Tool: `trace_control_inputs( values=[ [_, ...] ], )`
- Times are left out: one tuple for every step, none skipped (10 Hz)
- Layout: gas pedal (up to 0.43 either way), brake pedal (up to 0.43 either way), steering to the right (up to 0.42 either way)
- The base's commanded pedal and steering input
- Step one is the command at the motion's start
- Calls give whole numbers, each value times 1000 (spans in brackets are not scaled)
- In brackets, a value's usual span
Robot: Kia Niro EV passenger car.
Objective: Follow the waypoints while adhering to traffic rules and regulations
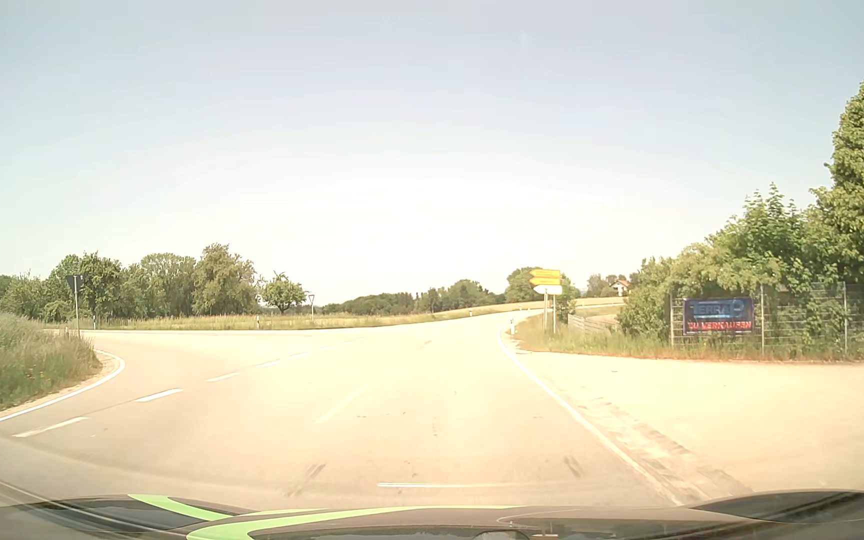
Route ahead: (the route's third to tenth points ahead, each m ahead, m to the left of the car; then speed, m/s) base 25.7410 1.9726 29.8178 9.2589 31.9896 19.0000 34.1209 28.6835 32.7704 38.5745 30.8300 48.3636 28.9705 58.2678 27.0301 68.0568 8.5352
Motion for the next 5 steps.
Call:
trace_control_inputs(
  values=[
    [0,250,4],
    [0,250,4],
    [0,250,5],
    [0,250,5],
    [0,250,7]
  ],
)
